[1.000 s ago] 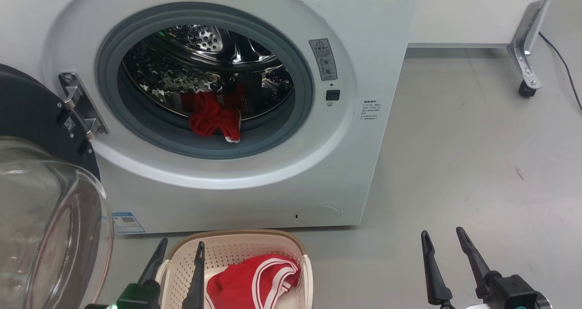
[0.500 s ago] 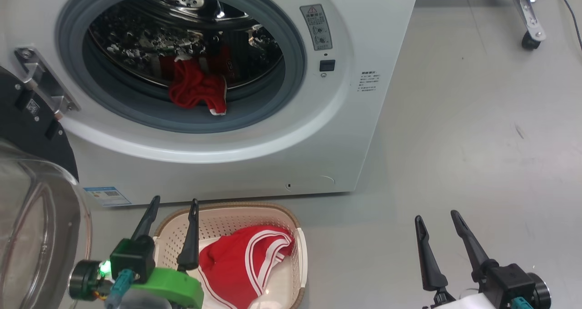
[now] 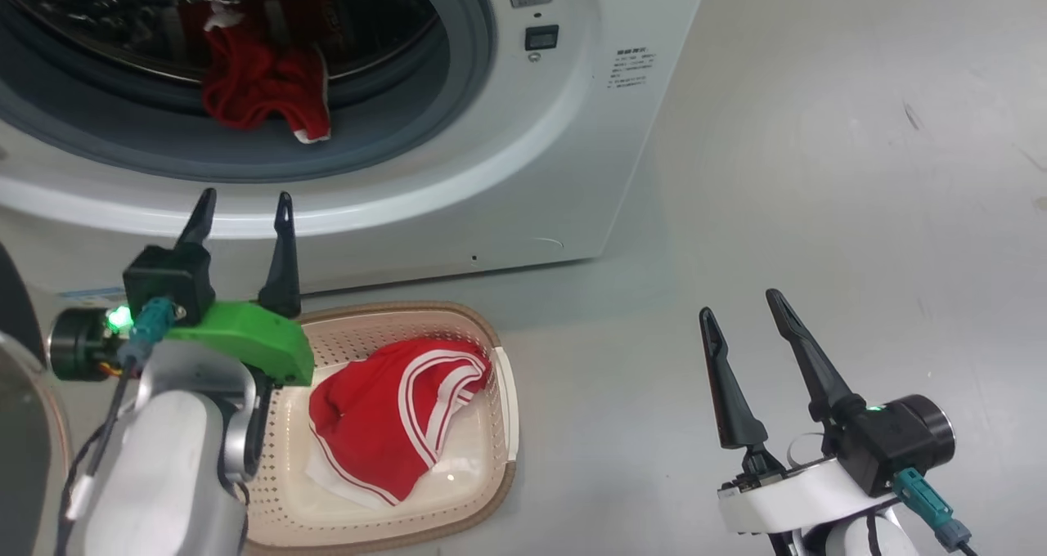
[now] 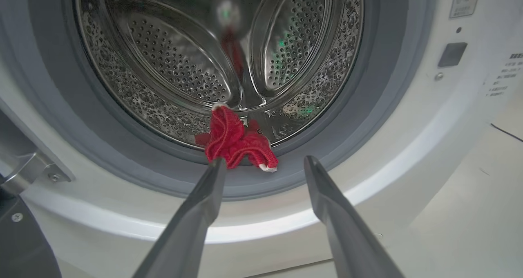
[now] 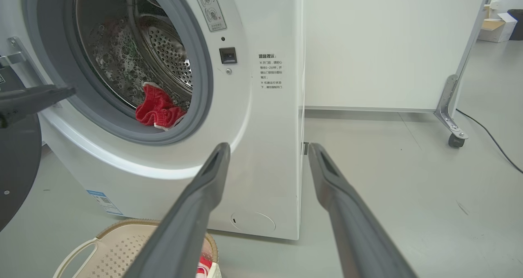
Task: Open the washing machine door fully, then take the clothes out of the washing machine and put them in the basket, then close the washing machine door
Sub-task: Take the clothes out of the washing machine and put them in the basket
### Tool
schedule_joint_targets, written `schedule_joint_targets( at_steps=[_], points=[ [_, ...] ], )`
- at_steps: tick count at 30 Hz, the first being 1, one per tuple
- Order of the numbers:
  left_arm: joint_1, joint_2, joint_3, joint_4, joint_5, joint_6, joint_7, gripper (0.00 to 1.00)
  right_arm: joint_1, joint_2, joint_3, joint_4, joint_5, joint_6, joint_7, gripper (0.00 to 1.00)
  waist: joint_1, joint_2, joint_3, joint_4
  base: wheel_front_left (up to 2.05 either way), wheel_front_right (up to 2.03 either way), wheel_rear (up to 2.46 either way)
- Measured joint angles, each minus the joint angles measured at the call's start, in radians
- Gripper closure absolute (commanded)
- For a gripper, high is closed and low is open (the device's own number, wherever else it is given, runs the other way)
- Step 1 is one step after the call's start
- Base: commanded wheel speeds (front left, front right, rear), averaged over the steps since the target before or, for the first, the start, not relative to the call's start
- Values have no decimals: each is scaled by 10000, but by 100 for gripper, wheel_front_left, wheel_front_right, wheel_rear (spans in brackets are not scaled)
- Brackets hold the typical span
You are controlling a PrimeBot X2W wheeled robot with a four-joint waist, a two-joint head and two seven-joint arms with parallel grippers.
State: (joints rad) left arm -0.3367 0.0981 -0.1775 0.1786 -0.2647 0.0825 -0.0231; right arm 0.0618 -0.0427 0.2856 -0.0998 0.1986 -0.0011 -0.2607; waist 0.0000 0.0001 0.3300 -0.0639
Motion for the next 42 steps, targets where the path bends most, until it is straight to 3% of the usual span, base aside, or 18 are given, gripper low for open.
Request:
schedule_joint_targets(
  at_steps=[5, 19, 35, 42],
  points=[
    [-1068, 397, 23, 504, -155, -366, 767, 0, -476, -6, 194, -13, 209, -6, 0, 0, 0, 0, 594, -436, 0, 0, 0],
    [-3256, 1415, 591, 1745, -679, -782, 3091, 0, -1399, -19, 711, 67, 1181, -161, 0, 0, 1, 0, 1886, -1516, 0, 0, 0],
    [-5397, 2585, 913, 2686, -738, -894, 5287, 0, -2065, -19, 1290, 190, 1891, -458, 0, 0, 2, 0, 2637, -2491, 0, 0, 0],
    [-5675, 2731, 1012, 3308, -732, -867, 5956, 0, -2183, -19, 1325, 242, 1988, -560, 0, 0, 1, 0, 2788, -2717, 0, 0, 0]
  ],
)
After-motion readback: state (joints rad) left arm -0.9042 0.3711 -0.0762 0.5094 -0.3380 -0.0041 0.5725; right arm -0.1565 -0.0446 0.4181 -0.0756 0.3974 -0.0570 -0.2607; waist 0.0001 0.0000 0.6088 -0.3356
